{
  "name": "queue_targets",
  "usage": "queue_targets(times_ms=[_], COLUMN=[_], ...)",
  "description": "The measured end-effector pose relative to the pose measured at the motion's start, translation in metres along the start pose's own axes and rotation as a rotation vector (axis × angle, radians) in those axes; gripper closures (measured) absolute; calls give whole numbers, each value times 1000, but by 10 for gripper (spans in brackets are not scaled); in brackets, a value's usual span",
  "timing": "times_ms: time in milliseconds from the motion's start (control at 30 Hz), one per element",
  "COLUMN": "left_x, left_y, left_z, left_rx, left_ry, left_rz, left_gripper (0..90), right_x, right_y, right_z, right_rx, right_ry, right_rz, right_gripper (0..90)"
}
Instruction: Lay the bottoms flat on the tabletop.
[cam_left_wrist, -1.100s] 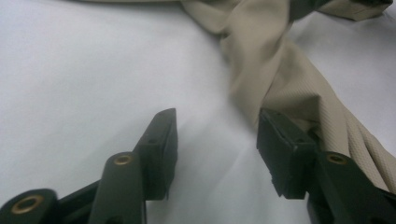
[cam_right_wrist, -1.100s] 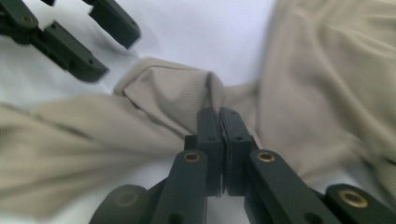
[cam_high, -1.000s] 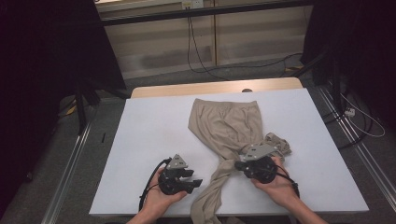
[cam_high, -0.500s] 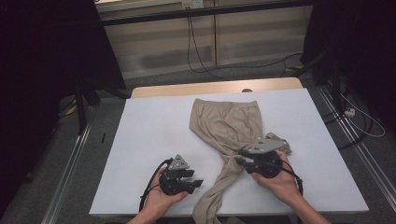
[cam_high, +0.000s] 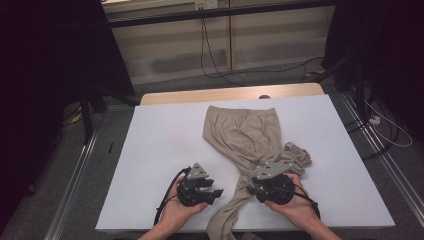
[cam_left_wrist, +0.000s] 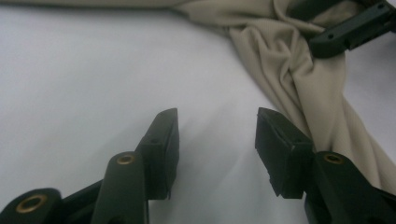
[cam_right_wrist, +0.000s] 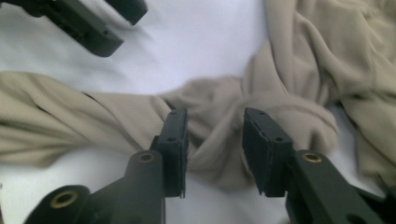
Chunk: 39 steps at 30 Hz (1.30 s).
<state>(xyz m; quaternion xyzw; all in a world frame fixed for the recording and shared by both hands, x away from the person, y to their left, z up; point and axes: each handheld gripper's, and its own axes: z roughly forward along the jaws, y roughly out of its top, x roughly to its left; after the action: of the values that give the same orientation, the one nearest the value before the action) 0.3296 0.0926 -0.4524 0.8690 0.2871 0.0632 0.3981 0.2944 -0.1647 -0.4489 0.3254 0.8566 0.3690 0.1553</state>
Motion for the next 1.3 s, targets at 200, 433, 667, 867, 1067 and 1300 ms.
queue_targets(times_ms=[200,433,667,867,1067,1300], left_x=[-8,-21,-30,-36,-50,-41], left_y=[19,23,29,29,26,22], left_z=[26,38,47,50,48,37], left_rx=[10,17,21,14,20,58], left_ry=[-33,-58,-57,-55,-121,-133], left_rz=[24,61,85,110,239,172], left_gripper=[543,537,506,488,884,900], right_x=[-3,-12,-44,-71,-66,-58], right_y=[-5,-5,-28,-42,-39,-37], right_z=[7,-13,-51,-58,-50,-47], right_rx=[34,-18,-105,-94,-94,-91], right_ry=[-10,-2,-92,-181,-170,-145], right_rz=[25,74,181,243,225,204], right_gripper=[741,890,890,884,875,859])
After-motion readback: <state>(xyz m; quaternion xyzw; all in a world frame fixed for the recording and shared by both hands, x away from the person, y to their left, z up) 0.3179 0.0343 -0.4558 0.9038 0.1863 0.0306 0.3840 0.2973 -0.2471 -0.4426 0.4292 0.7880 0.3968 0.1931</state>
